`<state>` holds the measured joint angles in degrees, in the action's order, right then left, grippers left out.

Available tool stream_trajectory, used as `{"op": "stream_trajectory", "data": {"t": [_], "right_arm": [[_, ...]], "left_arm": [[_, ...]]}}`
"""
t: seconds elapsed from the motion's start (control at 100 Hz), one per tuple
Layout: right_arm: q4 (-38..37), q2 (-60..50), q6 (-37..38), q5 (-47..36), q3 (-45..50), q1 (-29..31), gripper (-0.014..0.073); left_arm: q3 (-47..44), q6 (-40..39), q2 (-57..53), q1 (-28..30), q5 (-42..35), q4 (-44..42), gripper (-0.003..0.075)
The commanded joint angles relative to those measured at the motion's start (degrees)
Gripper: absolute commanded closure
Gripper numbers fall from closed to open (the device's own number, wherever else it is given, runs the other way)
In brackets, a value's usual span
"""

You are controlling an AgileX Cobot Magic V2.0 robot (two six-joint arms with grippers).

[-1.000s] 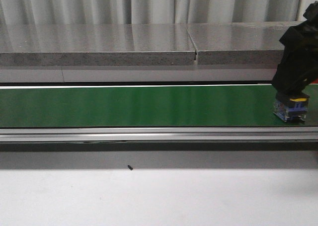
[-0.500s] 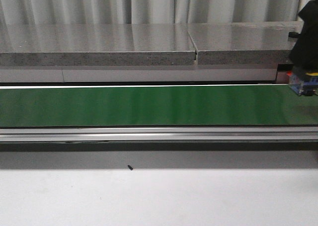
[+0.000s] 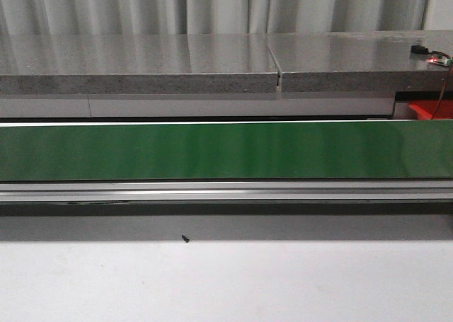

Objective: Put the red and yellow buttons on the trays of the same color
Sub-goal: 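Lift the yellow button off the belt toward the yellow tray, then lower the yellow button into the yellow tray and open the right gripper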

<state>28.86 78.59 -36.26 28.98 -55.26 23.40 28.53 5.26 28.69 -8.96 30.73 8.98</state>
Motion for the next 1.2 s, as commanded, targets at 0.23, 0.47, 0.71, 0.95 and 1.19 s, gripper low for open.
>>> {"op": "stream_trajectory", "data": {"t": [0.23,0.47,0.71,0.95,1.19], "right_arm": [[6.79,-0.25,0.31,-6.7,-1.48,9.55,0.0597],[9.57,4.94,0.37,-8.59,-1.48,13.35,0.0597],[9.8,11.1,0.37,-9.78,-1.48,13.73,0.0597],[9.98,16.49,0.37,-11.53,-1.48,13.73,0.0597],[10.1,18.06,0.37,-13.91,-1.48,13.73,0.0597]], "left_arm": [[1.52,-0.43,0.12,-0.38,-3.77,0.33,0.0739],[1.52,-0.43,0.12,-0.38,-3.77,0.33,0.0739],[1.52,-0.43,0.12,-0.38,-3.77,0.33,0.0739],[1.52,-0.43,0.12,-0.38,-3.77,0.33,0.0739],[1.52,-0.43,0.12,-0.38,-3.77,0.33,0.0739]]}}
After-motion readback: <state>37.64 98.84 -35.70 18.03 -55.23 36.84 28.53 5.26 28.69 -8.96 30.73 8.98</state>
